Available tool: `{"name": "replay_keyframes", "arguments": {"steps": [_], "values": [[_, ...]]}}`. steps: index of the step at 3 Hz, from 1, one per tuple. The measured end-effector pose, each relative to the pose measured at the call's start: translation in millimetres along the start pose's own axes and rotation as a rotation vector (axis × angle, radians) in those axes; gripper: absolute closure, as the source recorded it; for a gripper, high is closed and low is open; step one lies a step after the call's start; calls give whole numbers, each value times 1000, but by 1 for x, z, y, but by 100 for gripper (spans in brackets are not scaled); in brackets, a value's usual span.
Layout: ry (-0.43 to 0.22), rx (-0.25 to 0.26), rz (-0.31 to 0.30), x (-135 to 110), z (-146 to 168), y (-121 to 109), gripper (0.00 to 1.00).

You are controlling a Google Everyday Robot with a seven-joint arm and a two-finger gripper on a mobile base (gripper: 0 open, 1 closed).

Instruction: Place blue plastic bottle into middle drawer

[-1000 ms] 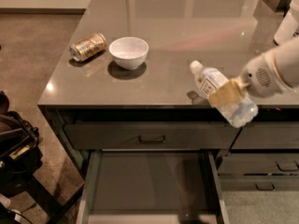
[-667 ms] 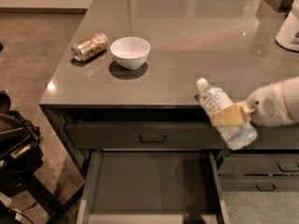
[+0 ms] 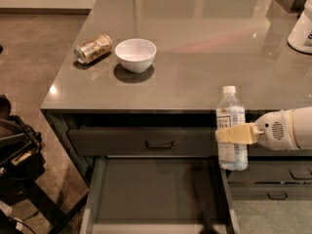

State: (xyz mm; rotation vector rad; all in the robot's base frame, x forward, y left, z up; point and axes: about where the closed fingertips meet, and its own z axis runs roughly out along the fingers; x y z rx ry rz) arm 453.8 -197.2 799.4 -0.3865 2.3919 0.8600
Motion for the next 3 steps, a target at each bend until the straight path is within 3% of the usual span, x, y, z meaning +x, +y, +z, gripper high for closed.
{"name": "replay_keyframes", "arguments": {"steps": [1, 2, 3], "values": [[-15, -39, 50, 31, 13, -1, 100], [-21, -66, 138, 76, 42, -9, 100], [-27, -55, 212, 129, 98, -32, 100]]}}
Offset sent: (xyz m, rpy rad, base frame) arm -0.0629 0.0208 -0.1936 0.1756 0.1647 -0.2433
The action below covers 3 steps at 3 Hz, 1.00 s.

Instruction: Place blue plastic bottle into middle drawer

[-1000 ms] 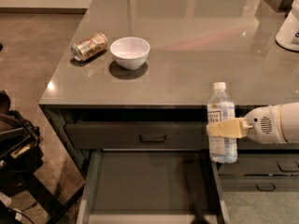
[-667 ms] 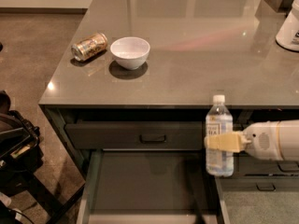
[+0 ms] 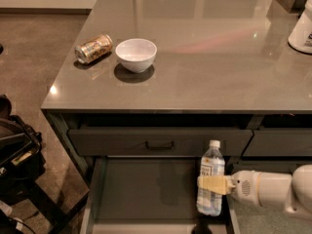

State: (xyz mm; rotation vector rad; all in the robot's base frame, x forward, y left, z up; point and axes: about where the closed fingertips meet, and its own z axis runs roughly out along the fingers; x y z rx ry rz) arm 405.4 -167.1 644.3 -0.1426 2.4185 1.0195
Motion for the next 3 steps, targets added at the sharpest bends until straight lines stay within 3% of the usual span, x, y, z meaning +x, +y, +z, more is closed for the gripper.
{"name": "replay_keyframes", "arguments": {"steps": [1, 2, 3], "values": [[13, 23, 73, 34, 56, -45, 100], [65, 52, 138, 62, 109, -87, 100], [120, 72, 188, 86, 146, -116, 100]]}}
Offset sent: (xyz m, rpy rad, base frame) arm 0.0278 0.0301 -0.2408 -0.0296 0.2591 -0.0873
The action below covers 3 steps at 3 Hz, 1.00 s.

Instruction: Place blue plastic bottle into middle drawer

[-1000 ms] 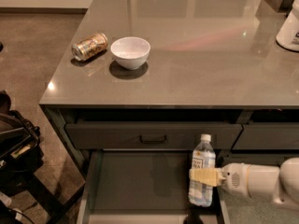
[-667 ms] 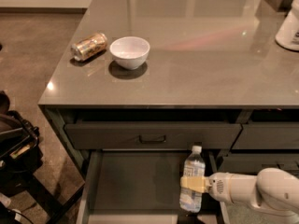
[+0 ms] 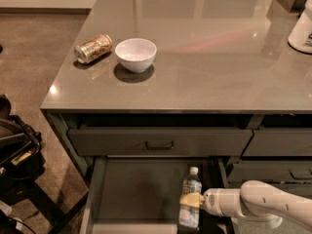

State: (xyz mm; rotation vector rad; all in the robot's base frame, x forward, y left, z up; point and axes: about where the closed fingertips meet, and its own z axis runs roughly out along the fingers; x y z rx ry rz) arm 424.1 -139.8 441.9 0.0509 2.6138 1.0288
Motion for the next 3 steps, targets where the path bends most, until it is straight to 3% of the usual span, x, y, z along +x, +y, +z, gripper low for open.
{"name": "replay_keyframes", "arguments": {"steps": [1, 3], "values": [[96, 2, 33, 10, 30, -20, 82], [110, 1, 32, 13, 34, -20, 35]]}}
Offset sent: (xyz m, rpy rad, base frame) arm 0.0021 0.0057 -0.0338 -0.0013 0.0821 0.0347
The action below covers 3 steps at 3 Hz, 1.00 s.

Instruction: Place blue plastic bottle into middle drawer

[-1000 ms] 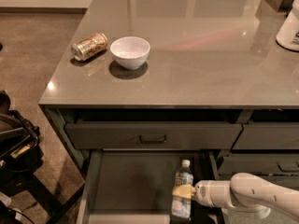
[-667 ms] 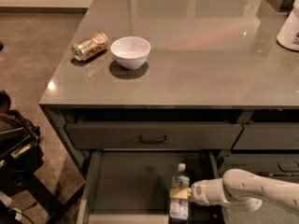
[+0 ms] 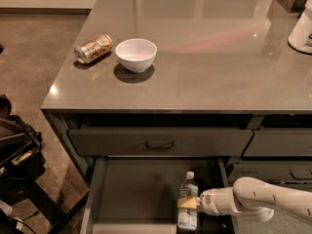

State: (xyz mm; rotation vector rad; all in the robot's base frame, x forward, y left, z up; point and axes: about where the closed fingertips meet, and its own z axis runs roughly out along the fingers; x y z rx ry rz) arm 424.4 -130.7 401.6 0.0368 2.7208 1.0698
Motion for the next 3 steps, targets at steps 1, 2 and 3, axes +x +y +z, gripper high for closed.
{"name": "replay_keyframes", "arguments": {"steps": [1, 2, 3], "values": [[0, 0, 0, 0, 0, 0, 12], [0, 0, 0, 0, 0, 0, 0], [0, 0, 0, 0, 0, 0, 0]]}}
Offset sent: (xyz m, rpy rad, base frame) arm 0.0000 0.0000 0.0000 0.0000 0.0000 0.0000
